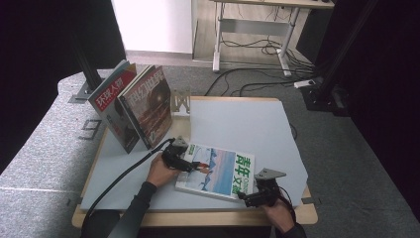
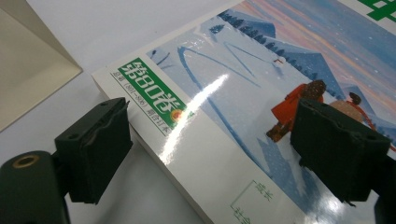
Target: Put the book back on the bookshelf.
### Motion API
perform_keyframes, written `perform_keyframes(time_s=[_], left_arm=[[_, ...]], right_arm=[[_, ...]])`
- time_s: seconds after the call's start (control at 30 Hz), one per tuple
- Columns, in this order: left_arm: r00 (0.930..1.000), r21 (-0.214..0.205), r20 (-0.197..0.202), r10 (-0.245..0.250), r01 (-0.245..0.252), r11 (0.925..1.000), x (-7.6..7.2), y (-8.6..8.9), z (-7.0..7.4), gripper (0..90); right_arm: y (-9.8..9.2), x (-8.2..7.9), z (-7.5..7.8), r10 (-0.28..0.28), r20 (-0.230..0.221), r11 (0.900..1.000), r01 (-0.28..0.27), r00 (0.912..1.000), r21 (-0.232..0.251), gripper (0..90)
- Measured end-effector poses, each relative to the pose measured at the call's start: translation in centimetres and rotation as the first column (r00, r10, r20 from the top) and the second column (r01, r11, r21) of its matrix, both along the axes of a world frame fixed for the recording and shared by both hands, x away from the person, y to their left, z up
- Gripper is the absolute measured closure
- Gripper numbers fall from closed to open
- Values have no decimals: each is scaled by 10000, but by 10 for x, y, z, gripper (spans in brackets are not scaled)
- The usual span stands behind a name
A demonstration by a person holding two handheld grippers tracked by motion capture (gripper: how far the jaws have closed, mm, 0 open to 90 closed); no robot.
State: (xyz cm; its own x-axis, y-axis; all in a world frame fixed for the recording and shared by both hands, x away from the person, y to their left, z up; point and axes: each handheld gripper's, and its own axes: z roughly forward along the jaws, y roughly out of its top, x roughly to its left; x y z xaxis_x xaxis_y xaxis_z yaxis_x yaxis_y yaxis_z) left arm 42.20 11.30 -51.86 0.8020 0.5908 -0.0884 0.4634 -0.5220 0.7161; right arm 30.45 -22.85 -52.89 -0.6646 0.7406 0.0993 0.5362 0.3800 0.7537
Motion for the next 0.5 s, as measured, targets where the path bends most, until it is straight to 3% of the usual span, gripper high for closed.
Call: perform_keyframes(time_s=[0.2, 0.3, 0.5], left_arm=[[10000, 8, 27, 22, -22, 10000, 1, -1, 0, 117], [10000, -76, -39, 60, -60, 10000, 1, 0, -1, 118], [9999, -5, -101, 13, -13, 10000, 1, 1, 1, 124]], right_arm=[[5, -8, 0, 156, 48, 9999, -156, 9999, -56, 0], [6, -12, -2, 206, 20, 9989, -205, 9998, -420, 0], [4, -13, -4, 354, 14, 9980, -353, 9994, -533, 0]])
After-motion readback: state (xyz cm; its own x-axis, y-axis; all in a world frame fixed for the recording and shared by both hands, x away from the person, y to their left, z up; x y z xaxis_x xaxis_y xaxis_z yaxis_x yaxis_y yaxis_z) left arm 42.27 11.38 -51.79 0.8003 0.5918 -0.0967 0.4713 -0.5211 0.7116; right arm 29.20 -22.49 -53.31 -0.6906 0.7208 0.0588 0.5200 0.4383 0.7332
